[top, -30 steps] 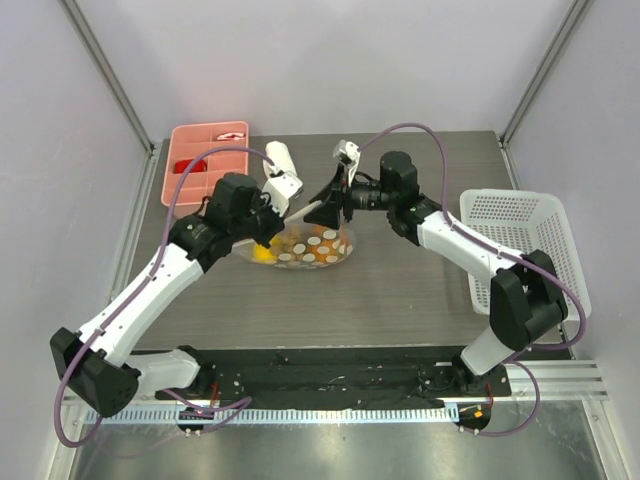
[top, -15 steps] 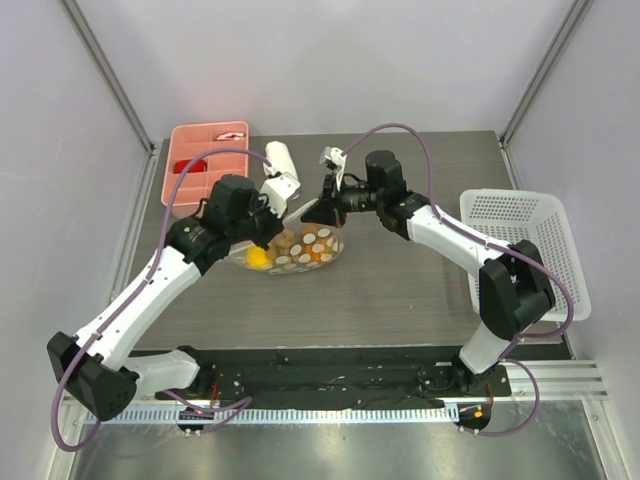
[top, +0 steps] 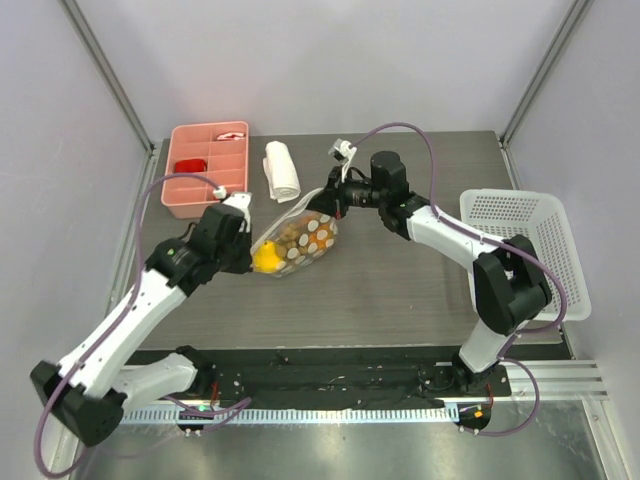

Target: Open the zip-top bag and remove the fake food

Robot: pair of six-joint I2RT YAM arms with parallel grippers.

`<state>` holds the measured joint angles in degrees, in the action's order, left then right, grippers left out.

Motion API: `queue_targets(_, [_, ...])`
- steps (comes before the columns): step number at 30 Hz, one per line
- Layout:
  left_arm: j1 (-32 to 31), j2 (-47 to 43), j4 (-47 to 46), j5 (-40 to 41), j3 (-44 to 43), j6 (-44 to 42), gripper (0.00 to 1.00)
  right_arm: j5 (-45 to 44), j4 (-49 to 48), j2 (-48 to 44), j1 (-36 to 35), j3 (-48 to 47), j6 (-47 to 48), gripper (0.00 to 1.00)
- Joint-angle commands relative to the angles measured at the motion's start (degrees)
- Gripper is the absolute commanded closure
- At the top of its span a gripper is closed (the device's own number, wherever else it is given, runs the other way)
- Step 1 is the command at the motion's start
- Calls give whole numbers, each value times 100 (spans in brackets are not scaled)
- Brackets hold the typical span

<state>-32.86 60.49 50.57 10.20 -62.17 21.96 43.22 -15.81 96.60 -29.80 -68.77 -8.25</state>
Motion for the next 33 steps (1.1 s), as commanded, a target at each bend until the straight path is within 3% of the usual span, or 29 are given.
queue_targets(1, [34, -713, 866, 448, 196, 853, 100, -51, -695, 87, 150, -188, -212, 99])
queue_targets(9, [43, -943, 1008, 124, 240, 1083, 100, 168, -757, 228, 150, -330, -353, 99])
queue_targets(10, [34, -942, 999, 27, 258, 1022, 94, 265, -783, 237, 133, -312, -379, 99])
queue_targets(12, [34, -986, 982, -368, 171, 908, 71, 554, -1107, 228, 115, -225, -414, 99])
queue_targets(13, [34, -1117, 912, -543, 101, 811, 40, 765, -1195, 219, 89, -137, -423, 99])
queue_targets(14, [34, -1205, 772, -649, 13, 628, 29, 871, -1109, 245, 71, -154, -388, 99])
queue_targets(16, [43, -1215, 385, -800, -476, 320, 18, 1204, -837, 298, 45, -320, -178, 99])
queue_targets(18, [43, -900, 87, -608, -891, -243, 21, 1486, -967, 333, 18, -330, -203, 99])
queue_targets(19, [43, -690, 24, -615, -1293, -453, 31, 1566, -1011, 342, 1, -365, -255, 99])
queue_targets(24, [43, 708, -556, -914, -2053, -1612, 44, 1637, -36, 386, -175, -690, 359, 99])
queue_targets(33, [43, 1493, -925, -835, -2300, -2169, 52, 1672, -45, 413, -193, -664, 342, 99])
